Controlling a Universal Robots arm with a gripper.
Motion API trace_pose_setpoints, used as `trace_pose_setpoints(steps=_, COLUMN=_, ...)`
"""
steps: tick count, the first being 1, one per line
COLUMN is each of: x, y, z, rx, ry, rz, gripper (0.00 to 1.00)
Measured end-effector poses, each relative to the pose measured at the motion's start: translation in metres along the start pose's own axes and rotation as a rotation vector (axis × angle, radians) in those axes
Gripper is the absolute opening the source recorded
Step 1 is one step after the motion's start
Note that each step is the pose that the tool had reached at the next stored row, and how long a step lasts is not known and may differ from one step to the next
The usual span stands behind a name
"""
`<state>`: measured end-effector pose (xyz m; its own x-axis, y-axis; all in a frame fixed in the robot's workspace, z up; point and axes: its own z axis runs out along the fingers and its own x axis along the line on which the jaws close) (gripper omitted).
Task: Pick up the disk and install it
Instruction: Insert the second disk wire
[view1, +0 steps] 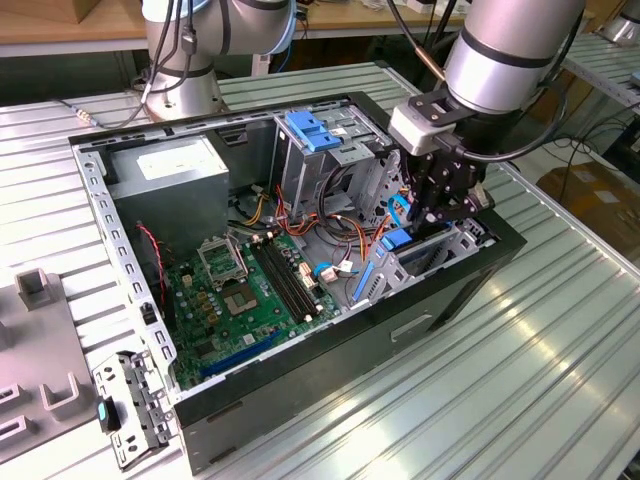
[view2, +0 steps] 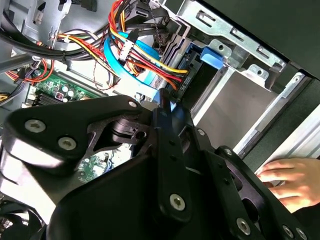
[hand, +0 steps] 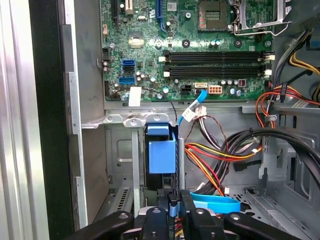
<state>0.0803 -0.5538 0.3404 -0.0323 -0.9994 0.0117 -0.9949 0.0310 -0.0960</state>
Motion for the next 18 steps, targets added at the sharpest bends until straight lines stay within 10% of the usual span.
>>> trace_pose_setpoints(steps=6, x=-0.0003, y=-0.0014, z=-0.0144, rx=0.0, ry=0.0004, rz=0.0, gripper=0.24)
trace_pose_setpoints(steps=18, x=-0.0003, y=-0.0014, z=-0.015, rx=0.0, ry=0.0004, rz=0.0, gripper=0.11)
